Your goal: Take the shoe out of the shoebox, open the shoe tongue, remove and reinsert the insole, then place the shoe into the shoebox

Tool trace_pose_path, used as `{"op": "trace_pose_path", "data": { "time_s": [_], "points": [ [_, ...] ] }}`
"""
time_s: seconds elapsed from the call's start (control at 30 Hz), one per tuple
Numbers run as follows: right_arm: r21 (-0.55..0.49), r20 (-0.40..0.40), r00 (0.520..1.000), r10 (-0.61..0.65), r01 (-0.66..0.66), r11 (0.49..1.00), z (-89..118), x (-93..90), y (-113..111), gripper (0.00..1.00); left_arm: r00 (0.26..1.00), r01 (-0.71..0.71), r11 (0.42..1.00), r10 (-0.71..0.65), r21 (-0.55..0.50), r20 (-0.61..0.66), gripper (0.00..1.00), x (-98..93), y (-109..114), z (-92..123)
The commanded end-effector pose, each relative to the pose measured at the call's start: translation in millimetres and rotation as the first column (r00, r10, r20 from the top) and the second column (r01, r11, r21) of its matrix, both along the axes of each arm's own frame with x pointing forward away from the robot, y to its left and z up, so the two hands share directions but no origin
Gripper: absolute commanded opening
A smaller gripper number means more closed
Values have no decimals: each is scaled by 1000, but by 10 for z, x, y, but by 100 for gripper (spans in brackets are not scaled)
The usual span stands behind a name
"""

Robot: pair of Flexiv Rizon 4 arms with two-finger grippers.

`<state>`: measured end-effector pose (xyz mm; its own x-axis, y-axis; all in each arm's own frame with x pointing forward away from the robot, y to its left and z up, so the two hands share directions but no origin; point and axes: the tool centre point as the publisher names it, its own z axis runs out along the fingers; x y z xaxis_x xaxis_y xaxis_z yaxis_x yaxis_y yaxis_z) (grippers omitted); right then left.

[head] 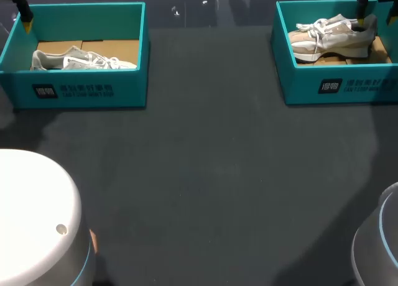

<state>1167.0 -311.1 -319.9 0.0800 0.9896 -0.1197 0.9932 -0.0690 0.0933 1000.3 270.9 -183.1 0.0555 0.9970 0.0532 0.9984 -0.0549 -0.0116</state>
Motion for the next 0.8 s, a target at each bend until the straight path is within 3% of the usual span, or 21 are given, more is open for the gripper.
{"op": "trace_pose_path", "data": {
  "time_s": [0.03, 0.33, 0.8],
  "points": [
    [2, -7, 1000, 0, 0, 1000, -95, 88, -14, 87, 1000, 1, 1000, -1, 1, 2, 100, -4, 3, -2],
    [11, -18, 1000, 10, -9, 1000, -251, 86, 14, 69, 1000, 1, 1000, -1, 1, 2, 100, -4, 3, -2],
    [29, -46, 999, 15, -14, 999, -458, 42, 7, 69, 1000, 1, 1000, -1, 1, 2, 100, -4, 3, -2]
  ]
}}
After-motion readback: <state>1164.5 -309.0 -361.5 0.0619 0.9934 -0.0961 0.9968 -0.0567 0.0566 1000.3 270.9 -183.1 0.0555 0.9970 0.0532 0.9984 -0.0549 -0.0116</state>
